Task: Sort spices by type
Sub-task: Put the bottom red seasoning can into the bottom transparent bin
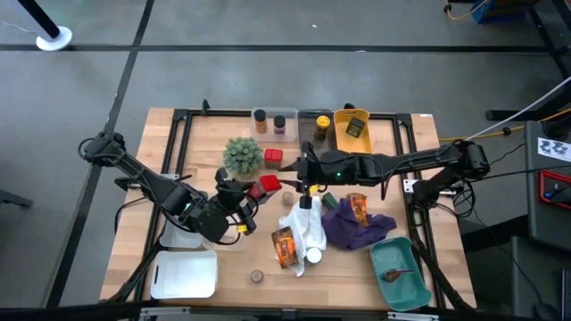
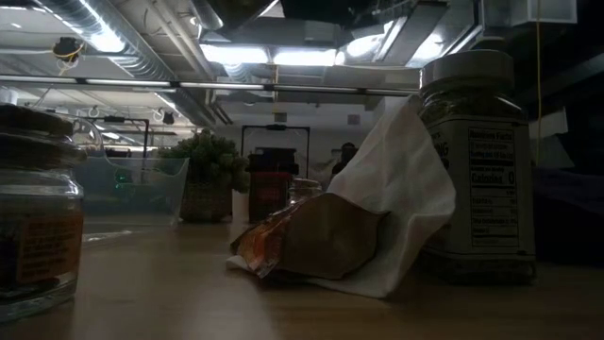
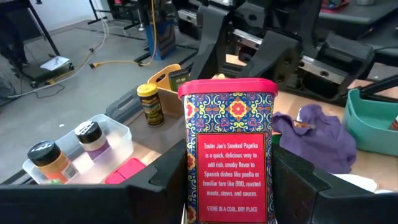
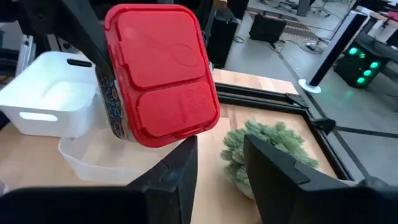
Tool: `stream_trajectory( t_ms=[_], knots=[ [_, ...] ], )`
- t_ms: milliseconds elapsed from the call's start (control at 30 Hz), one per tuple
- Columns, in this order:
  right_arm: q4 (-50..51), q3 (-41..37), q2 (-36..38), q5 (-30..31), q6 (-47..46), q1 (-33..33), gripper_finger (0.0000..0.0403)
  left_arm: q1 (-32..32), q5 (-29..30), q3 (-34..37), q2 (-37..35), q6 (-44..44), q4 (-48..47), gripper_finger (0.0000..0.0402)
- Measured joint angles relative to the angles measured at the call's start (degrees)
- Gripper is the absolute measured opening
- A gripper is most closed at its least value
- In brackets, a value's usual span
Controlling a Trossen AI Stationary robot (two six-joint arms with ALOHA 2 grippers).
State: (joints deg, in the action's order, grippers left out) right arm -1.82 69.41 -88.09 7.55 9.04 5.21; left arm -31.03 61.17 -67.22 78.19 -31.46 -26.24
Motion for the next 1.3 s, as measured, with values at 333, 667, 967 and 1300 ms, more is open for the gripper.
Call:
stream_trajectory(
  t_ms=[333, 667, 967, 1300],
  knots=[
    [-2.3, -0.1, 0.0, -0.7, -2.6, 0.0, 0.0131, 0.0, 0.1, 0.0, -0.1, -0.2, 0.2, 0.0164],
    [-9.9, 0.1, 0.1, -2.8, -3.1, 0.0, 0.0131, 0.3, -1.7, 0.0, 0.1, -1.0, 0.1, 0.0164],
    [-11.7, 0.1, 0.1, -6.9, -3.4, 0.0, 0.0131, 1.8, -2.9, 0.0, 0.0, -1.0, -0.2, 0.0164],
    [-5.4, 0.1, 4.4, -2.4, -1.0, 0.1, 0.0131, -4.0, 2.4, 0.0, -0.9, -6.7, -5.6, 0.0148]
  ],
)
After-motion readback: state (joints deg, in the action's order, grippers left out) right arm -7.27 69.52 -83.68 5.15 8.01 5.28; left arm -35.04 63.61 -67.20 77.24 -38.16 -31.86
